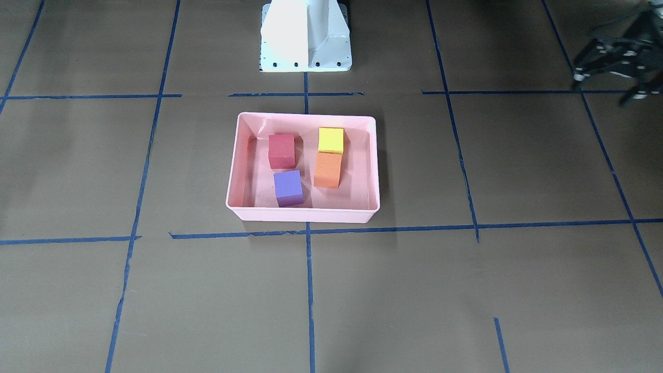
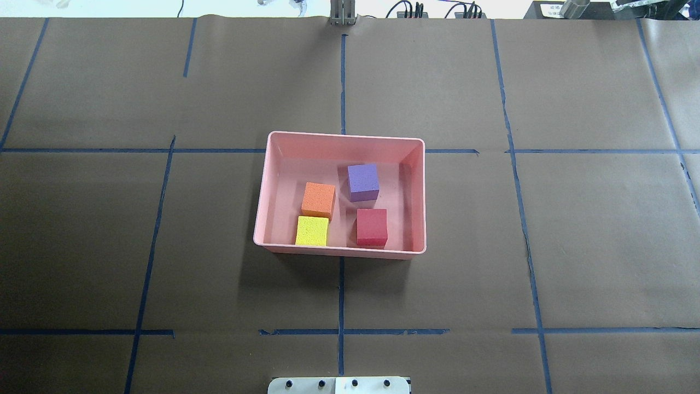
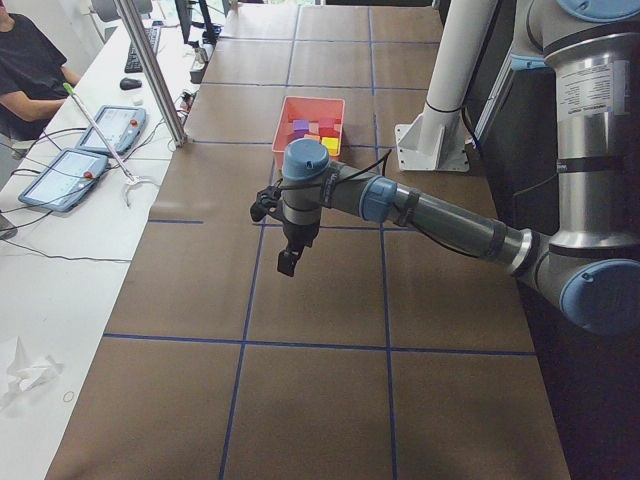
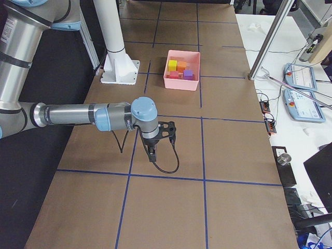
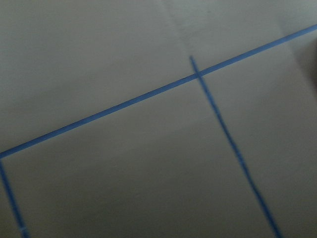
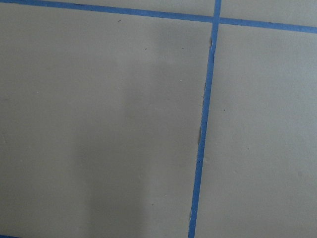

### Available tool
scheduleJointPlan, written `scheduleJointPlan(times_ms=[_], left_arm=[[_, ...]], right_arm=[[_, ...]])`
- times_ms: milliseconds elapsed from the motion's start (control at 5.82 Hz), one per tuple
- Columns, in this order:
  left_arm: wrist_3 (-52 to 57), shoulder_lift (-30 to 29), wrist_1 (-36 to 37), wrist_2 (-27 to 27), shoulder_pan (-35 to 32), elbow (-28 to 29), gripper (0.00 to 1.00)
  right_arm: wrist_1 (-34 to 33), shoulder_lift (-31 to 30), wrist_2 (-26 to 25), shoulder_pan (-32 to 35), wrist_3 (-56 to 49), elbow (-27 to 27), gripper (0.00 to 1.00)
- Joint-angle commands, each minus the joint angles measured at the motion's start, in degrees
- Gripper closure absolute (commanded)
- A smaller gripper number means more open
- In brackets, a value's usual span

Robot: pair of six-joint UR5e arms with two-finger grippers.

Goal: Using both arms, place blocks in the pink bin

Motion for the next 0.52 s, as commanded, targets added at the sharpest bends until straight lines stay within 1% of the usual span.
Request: scheduleJointPlan(times_ms=[0,172,344], left_arm=[[2.38,1.00,9.26,-1.64,-7.19,4.22,0.00],[1.86,3.53,11.76,-2.88,-7.49,3.10,0.00],[1.77,3.55,11.35,-4.63,-7.49,4.49,0.00]], right_arm=[[-0.25,0.09,-0.82,-0.17,-0.18,-0.25,0.00],[-0.16,0.09,-0.83,-0.26,-0.18,-1.12,0.00],[0.01,0.70,-0.74,-0.35,-0.18,-2.61,0.00]])
